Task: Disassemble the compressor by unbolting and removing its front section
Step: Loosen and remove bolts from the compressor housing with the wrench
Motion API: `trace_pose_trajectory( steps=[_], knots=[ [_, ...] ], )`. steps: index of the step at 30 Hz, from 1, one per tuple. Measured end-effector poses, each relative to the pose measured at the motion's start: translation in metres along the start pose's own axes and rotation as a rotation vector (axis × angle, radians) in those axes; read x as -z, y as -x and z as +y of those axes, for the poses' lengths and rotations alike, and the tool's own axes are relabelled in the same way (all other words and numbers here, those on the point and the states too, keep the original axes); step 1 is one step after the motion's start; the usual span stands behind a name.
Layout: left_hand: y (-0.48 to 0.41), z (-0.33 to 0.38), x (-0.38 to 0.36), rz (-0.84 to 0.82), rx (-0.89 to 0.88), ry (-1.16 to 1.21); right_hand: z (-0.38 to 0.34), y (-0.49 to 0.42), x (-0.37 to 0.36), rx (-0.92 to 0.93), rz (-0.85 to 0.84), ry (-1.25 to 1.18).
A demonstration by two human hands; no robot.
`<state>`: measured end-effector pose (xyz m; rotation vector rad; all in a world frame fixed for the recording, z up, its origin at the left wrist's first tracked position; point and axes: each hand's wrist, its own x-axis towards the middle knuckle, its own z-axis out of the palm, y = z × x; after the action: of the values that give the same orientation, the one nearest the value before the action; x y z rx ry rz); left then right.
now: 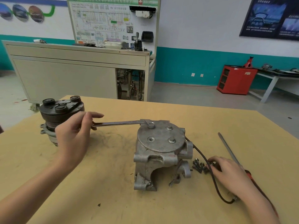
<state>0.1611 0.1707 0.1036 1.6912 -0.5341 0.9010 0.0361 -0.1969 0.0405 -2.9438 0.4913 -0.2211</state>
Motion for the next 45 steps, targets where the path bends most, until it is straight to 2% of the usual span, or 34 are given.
trace_pose_trajectory(
  steps=[6, 10, 17, 21, 25, 28, 35, 40, 45],
  knots=[
    [0.034, 0.042, 0.011, -0.156, -0.401, -0.025, -0.001, 0.000, 0.002, 0.006, -0.007, 0.008],
    [0.044, 0.074, 0.001, -0.307, -0.598, -0.076, -0.002, 0.001, 0.003, 0.011, -0.013, 0.000],
    [0.039, 0.120, -0.041, -0.515, -0.811, -0.201, -0.003, 0.002, 0.004, 0.020, -0.019, -0.008],
    [0.034, 0.135, -0.072, -0.625, -0.850, -0.185, -0.003, 0.002, 0.005, 0.030, -0.031, -0.011],
    [0.022, 0.148, -0.099, -0.838, -0.834, -0.165, -0.005, 0.002, 0.005, 0.042, -0.048, -0.016],
    [0.010, 0.154, -0.125, -1.011, -0.801, -0.289, -0.006, 0.001, 0.004, 0.035, -0.052, -0.035],
    [-0.016, 0.161, -0.194, -1.170, -0.645, -0.465, -0.001, 0.000, 0.000, 0.043, -0.050, -0.050],
    [-0.048, 0.133, -0.247, -1.192, -0.410, -0.591, 0.002, -0.002, -0.003, 0.059, -0.030, -0.058],
    [-0.088, 0.080, -0.257, -1.128, -0.114, -0.658, 0.001, -0.004, -0.005, 0.060, -0.038, -0.090]
  ],
)
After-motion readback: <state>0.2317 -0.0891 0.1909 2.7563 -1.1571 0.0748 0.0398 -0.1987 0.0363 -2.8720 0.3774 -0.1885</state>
